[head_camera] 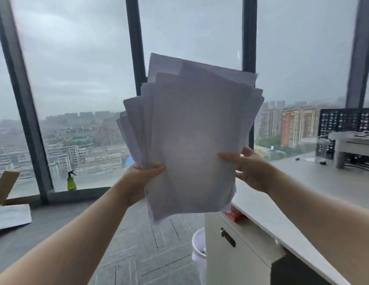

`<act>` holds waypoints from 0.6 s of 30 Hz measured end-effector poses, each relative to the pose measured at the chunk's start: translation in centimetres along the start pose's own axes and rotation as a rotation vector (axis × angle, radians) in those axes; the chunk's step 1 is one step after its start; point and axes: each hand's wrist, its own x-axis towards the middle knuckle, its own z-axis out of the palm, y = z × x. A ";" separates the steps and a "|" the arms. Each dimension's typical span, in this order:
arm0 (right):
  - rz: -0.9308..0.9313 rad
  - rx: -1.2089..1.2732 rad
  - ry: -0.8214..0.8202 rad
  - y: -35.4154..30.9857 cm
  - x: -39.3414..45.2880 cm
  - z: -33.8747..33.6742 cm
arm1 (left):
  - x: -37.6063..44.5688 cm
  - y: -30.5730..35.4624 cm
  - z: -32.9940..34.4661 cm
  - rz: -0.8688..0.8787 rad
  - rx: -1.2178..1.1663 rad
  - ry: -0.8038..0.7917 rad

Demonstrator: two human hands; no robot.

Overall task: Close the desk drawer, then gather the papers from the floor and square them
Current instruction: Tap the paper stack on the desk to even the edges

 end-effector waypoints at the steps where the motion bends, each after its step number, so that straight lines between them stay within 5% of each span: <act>1: -0.010 -0.015 0.002 -1.0 -0.5 -1.1 | 0.2 0.2 1.6 0.004 -0.001 -0.004; 18: -0.205 -0.050 0.435 -8.3 -11.6 -20.9 | 1.3 -4.2 27.4 -0.011 -0.146 -0.233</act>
